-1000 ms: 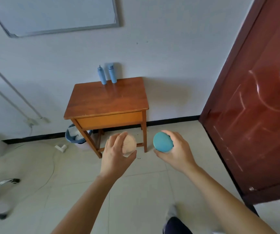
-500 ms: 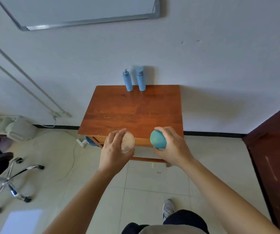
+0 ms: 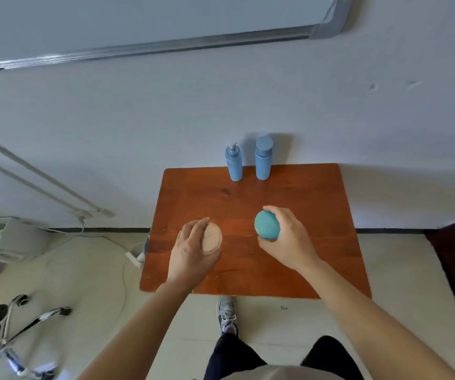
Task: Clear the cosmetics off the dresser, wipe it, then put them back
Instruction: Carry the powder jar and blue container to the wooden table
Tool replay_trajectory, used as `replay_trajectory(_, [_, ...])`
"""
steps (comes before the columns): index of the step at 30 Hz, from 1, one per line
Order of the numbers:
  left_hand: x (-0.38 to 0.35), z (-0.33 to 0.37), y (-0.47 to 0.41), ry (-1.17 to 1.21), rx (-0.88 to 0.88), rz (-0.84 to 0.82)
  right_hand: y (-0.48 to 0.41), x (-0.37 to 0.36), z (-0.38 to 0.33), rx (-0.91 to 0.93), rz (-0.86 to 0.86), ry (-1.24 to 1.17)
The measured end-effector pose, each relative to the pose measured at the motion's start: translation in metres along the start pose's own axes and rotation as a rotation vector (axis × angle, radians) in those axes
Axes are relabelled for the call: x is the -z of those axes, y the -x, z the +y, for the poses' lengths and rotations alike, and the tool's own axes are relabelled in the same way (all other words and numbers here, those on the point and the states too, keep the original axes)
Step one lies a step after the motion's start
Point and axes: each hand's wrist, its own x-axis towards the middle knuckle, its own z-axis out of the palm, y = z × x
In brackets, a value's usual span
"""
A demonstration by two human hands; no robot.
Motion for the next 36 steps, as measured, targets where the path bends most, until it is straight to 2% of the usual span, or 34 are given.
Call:
replay_trajectory(6, [-0.003,-0.062,-0.12,-0.057,-0.135,-0.197,-0.078,-0.05,-0.007,-0.319,0.145,-0.012])
replay_trajectory(10, [-0.019,-0.082,-0.179,-0.034,-0.146,-0.287,-0.113,-0.08,-0.008,-0.425,0.198,-0.03])
replay_trajectory(17, [-0.056,-0.087,-0.238,0.062,-0.081,-0.293,-0.161,-0.112,-0.003,-0.564,0.345,-0.087])
replay_trajectory(27, [-0.076,-0.097,-0.26,0.139,-0.129,-0.221,-0.185,-0.139,0.0,-0.552,0.638,-0.208])
replay_trajectory(31, [-0.078,-0.103,-0.259,0.103,-0.18,-0.254,-0.182,-0.139,0.011,-0.556,0.552,-0.279])
replay_trajectory(34, [-0.069,-0.1,-0.242,0.021,-0.16,-0.26,-0.158,-0.126,0.006,-0.511,0.473,-0.157])
replay_trajectory(36, [-0.057,-0.089,-0.232,-0.017,-0.246,-0.181,-0.142,-0.107,-0.001,-0.484,0.485,-0.088])
